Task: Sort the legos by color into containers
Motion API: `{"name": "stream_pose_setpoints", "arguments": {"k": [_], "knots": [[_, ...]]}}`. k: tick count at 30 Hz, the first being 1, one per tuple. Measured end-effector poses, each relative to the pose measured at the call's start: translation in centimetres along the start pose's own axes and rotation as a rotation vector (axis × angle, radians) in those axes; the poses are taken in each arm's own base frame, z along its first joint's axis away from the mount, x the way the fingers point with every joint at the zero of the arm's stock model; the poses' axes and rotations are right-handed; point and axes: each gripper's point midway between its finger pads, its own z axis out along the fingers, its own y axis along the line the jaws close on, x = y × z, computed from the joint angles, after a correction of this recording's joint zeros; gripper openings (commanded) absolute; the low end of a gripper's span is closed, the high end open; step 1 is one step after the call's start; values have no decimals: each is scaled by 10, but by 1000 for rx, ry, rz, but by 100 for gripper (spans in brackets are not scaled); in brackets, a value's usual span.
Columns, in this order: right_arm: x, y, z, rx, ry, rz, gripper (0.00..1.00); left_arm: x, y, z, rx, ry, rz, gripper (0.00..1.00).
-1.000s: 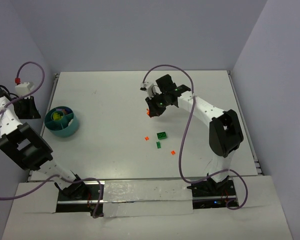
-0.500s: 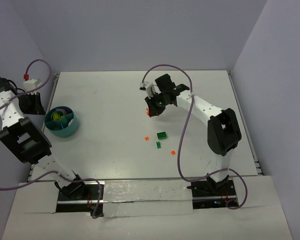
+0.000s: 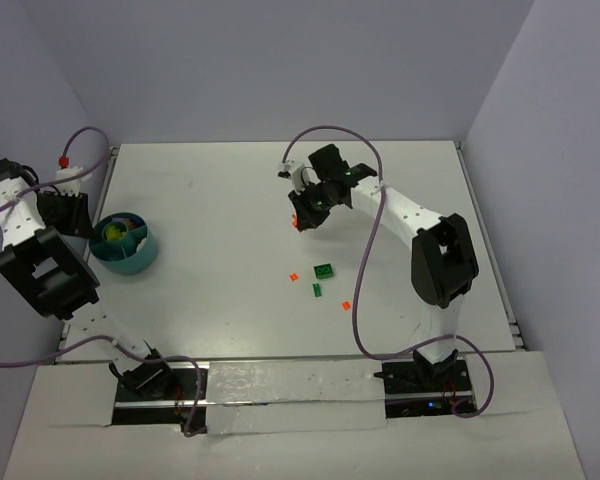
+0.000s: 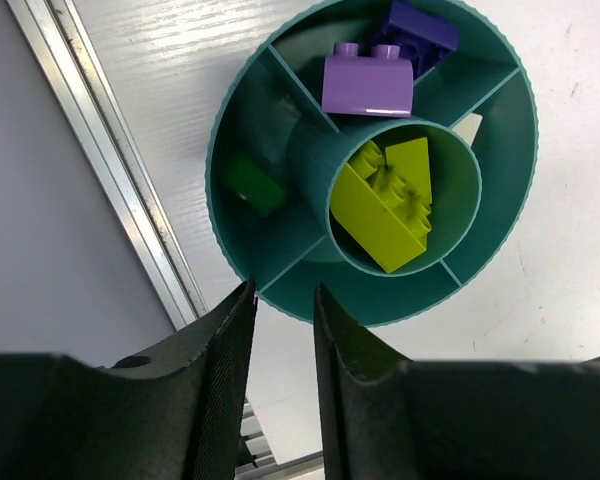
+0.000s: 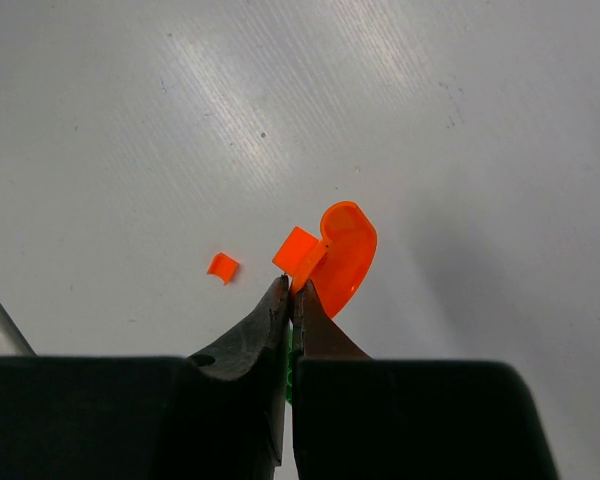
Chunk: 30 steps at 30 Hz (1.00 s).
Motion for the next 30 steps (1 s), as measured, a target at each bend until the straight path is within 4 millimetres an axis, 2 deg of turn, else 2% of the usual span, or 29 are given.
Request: {"name": "stream_pose_setpoints", "arguments": {"k": [8, 13, 16, 18, 20, 22, 25, 28, 30], "knots": [[6, -2, 4, -2, 20, 7, 0, 0, -2, 1, 5, 12, 14, 41], [4, -3, 3, 1, 17, 6, 0, -7, -2, -5, -1, -4, 24, 47], [6, -5, 2, 5, 24, 15, 0, -33, 0, -24, -23, -77, 55, 54], [11, -10, 1, 14, 32, 29, 0, -61, 0, -44, -64, -147, 106, 55], [21, -18, 1, 30, 51, 51, 0, -88, -10, -59, -87, -207, 171, 56], [39, -27, 1, 48, 83, 83, 0, -111, -41, -61, -66, -239, 250, 56], [69, -38, 0, 68, 144, 142, 0, -136, -120, -42, 44, -258, 401, 57], [93, -44, -3, 75, 193, 192, 0, -136, -208, -15, 202, -238, 529, 59], [97, -42, -6, 49, 198, 215, 0, -123, -250, 1, 280, -226, 565, 59]]}}
